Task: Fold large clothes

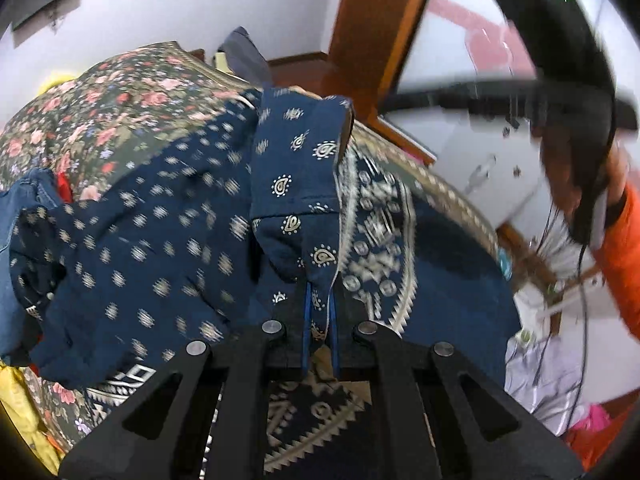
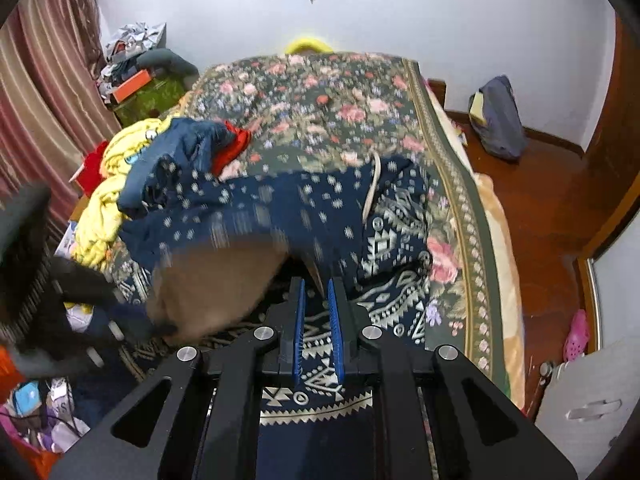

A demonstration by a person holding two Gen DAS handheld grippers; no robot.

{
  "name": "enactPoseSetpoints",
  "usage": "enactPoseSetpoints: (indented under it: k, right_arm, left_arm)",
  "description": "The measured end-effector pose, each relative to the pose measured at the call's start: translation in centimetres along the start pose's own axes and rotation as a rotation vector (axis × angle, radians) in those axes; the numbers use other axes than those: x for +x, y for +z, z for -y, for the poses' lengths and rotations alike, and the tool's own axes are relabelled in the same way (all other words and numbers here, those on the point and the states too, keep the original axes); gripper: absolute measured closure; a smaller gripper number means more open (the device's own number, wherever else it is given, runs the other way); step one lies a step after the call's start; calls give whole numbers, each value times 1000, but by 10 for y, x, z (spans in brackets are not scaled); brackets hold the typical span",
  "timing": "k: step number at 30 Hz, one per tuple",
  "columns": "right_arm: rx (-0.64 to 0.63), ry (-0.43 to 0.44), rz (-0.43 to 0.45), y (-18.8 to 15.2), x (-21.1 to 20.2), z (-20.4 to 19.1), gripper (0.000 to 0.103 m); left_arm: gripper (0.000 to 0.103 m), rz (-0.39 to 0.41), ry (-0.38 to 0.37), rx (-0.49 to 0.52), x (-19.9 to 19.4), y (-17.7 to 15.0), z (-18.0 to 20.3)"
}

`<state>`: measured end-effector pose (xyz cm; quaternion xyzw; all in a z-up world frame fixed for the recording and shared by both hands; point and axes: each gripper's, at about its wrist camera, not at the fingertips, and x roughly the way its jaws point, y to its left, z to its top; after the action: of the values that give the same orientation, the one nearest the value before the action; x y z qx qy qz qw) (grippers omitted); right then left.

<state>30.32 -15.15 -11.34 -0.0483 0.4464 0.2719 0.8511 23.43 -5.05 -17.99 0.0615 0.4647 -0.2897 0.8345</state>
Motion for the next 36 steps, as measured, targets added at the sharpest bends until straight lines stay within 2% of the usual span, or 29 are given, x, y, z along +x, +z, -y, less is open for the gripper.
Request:
enactPoseSetpoints:
  k: [6, 11, 13, 16, 19, 23, 26, 29, 31, 33, 36]
  right_arm:
    - [-30, 32, 70, 14, -8, -25, 92]
    - [-76, 27, 14, 6, 21, -46, 92]
    - [-85, 10, -36, -5, 36, -46, 92]
    - [-55, 0, -119, -25, 61, -34, 92]
    - [-11, -22, -191, -47, 79, -15, 92]
    - [41, -9, -248, -72, 85, 3, 92]
    - [35, -10, -229, -75, 75, 5, 92]
    - [30, -13, -202, -69, 63, 7, 92]
    - [29, -7, -173, -63, 52, 8, 92]
    - [29, -2, -138, -55, 42, 8, 89]
    - [50, 3, -69, -41, 29, 13, 73]
  left_arm:
    - [96, -54, 18, 55, 16, -20, 24]
    - [96, -57, 52, 69, 15, -29, 32]
    - [92, -65, 59, 53, 10, -30, 28]
    - [73, -59, 51, 8, -2, -30, 17]
    - [64, -9, 71, -45, -16, -29, 3]
    - [62, 42, 129, -162, -36, -35, -32]
    - [57, 61, 197, -290, -45, -42, -73]
    - [57, 70, 294, -435, -56, -53, -120]
    - [55, 84, 329, -510, -66, -65, -144]
    - [50, 94, 358, -577, -73, -74, -166]
    - [40, 104, 393, -665, -77, -86, -194]
